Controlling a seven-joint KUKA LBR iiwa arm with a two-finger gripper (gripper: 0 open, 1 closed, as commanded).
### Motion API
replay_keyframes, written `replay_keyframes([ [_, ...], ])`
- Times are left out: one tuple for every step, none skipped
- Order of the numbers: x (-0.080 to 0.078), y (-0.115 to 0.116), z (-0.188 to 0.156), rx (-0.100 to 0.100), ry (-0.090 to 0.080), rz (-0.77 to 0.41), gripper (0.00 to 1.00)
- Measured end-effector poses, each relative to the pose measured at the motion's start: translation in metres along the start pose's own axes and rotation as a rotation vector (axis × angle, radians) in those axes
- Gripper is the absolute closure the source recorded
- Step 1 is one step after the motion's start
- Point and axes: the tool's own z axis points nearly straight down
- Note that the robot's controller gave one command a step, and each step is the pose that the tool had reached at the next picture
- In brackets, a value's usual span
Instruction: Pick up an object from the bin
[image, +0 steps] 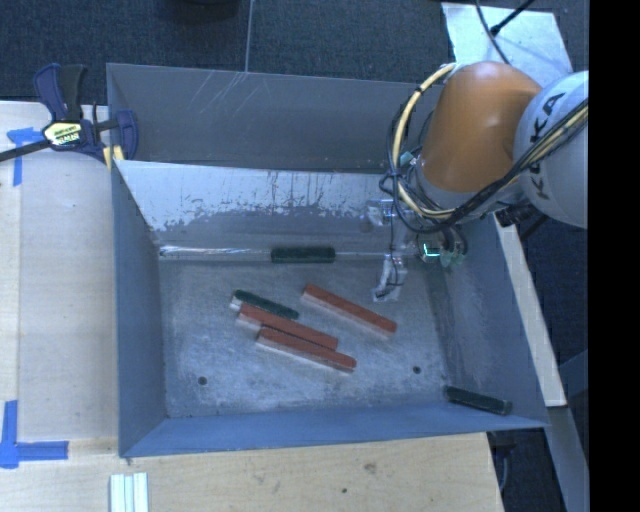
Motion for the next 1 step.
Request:
replay_keyframes([
  [0.0122,-0.0212,0.108,-0.001,-0.001,0.166,0.0],
])
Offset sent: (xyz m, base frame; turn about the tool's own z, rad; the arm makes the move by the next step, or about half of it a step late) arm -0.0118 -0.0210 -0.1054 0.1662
